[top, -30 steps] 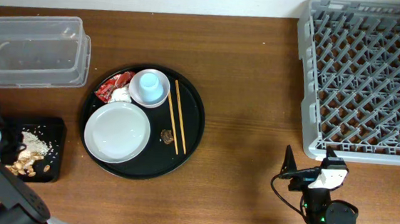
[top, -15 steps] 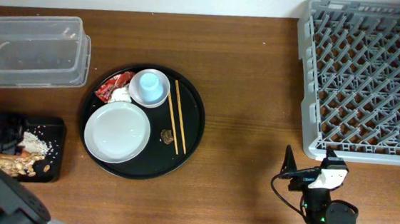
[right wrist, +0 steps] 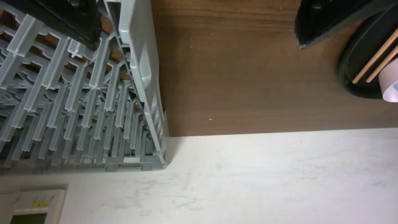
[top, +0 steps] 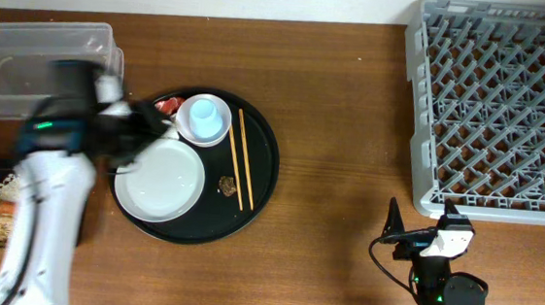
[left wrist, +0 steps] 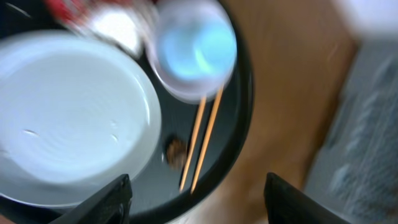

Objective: Sort waste into correct bins and load items into the dishwasher rack
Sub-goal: 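Return the left gripper to the tray and grasp the brown lump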

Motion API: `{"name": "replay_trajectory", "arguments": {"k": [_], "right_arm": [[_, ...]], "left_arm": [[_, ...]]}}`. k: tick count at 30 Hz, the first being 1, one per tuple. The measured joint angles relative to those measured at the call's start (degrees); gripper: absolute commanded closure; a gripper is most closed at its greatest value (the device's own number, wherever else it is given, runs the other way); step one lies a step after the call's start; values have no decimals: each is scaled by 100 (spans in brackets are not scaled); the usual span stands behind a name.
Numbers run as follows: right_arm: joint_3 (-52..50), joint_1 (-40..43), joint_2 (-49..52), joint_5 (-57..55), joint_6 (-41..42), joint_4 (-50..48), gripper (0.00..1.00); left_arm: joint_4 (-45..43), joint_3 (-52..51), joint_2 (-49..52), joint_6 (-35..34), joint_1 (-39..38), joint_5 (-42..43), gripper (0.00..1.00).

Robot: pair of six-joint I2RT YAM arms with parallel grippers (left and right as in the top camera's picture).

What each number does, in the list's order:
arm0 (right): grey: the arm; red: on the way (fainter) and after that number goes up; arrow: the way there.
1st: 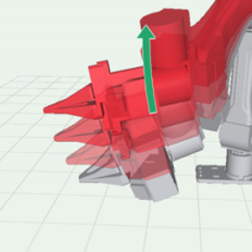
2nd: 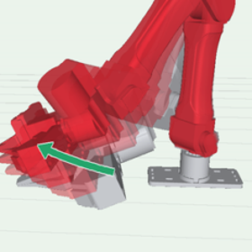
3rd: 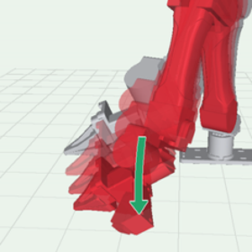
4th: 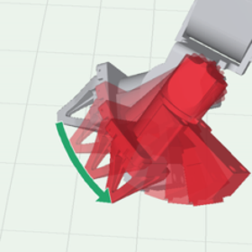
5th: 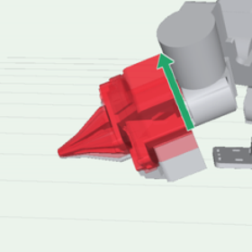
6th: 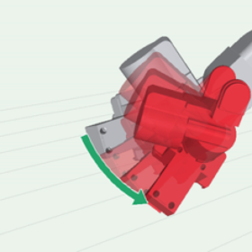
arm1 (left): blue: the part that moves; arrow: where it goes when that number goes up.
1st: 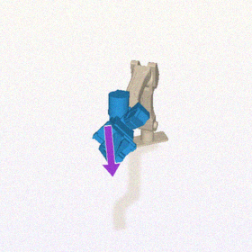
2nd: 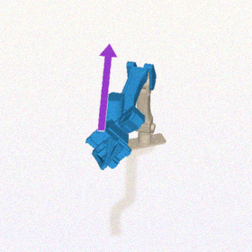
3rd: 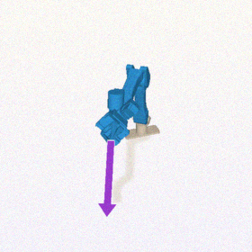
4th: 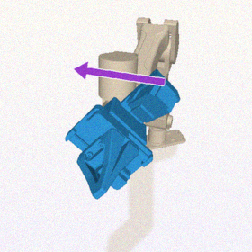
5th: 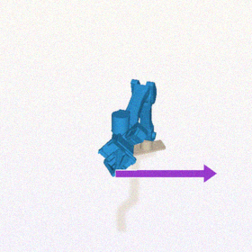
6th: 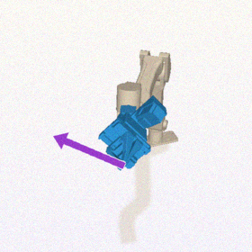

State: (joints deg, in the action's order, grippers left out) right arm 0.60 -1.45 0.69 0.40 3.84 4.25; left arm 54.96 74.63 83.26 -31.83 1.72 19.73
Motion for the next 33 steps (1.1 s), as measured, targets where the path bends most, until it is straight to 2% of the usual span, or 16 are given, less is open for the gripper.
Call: {"name": "replay_trajectory", "arguments": {"k": [2,5,13,20,22,33], "right_arm": [[0,0,0,0,0,0,2],[0,0,0,0,-7,0,2],[0,0,0,0,-2,0,2],[0,0,0,0,-2,0,2],[0,0,0,0,-2,2,2],[0,0,0,0,-4,0,2]], "left_arm": [[72,-2,323,39,-732,-243,32],[74,-2,839,-55,-1384,-627,32],[31,-4,1825,-339,-2302,-1427,33],[-37,-4,2273,-621,-2323,-1969,34],[-37,-4,2391,-704,-2326,-2057,37],[-149,-4,2573,-833,-2385,-2092,37]]}}
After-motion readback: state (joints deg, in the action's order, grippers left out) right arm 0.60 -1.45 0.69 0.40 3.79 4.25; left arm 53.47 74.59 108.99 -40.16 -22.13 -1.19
